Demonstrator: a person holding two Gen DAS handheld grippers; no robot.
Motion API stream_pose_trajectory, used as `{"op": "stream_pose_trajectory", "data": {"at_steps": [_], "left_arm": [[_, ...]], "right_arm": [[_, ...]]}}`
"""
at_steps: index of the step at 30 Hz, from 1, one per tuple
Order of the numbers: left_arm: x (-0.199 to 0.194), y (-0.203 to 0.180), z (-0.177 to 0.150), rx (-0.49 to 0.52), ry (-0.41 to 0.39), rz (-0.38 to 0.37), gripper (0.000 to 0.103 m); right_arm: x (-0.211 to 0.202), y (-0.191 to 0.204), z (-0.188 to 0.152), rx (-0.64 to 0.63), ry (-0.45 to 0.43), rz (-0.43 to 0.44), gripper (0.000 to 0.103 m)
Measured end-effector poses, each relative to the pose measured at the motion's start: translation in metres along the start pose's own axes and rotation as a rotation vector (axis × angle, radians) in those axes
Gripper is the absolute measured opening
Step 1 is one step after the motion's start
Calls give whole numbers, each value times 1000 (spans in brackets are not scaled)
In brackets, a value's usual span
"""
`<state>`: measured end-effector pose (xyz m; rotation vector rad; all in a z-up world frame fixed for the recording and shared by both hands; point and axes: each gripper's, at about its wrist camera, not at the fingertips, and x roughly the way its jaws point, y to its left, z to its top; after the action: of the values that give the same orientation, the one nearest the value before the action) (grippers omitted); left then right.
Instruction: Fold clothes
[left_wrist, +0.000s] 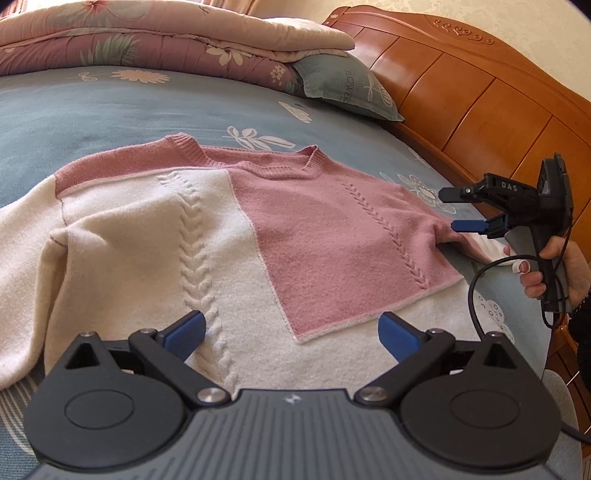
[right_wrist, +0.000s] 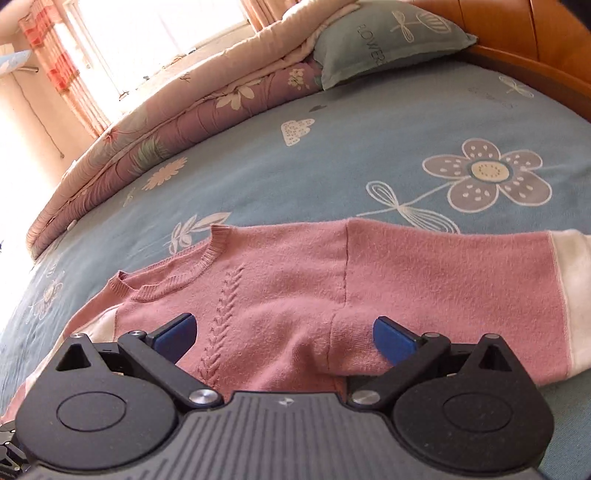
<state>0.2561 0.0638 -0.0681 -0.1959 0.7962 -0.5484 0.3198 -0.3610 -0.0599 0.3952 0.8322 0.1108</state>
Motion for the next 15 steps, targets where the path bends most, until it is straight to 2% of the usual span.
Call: {"op": "stream_pose_trajectory", "data": {"at_steps": [2,4,6,10,15], "left_arm": [[2,-3,-1,18,6,6,99],[3,-4,-2,29,8,11,99],[4,-5,-2,32,8,11,99],[5,-4,-1,25,6,9,99],[6,-3,-2,27,5,10,99]], "right_arm": [[10,-8,-12,-24,36,-32,103],[1,-12,-19,-42,3,-22,103],[-10,-17,-16,2,-6,-35,103],[-26,-15,-2,37,-44,-6,103],[-17,13,-3,53,9,182,103]]}}
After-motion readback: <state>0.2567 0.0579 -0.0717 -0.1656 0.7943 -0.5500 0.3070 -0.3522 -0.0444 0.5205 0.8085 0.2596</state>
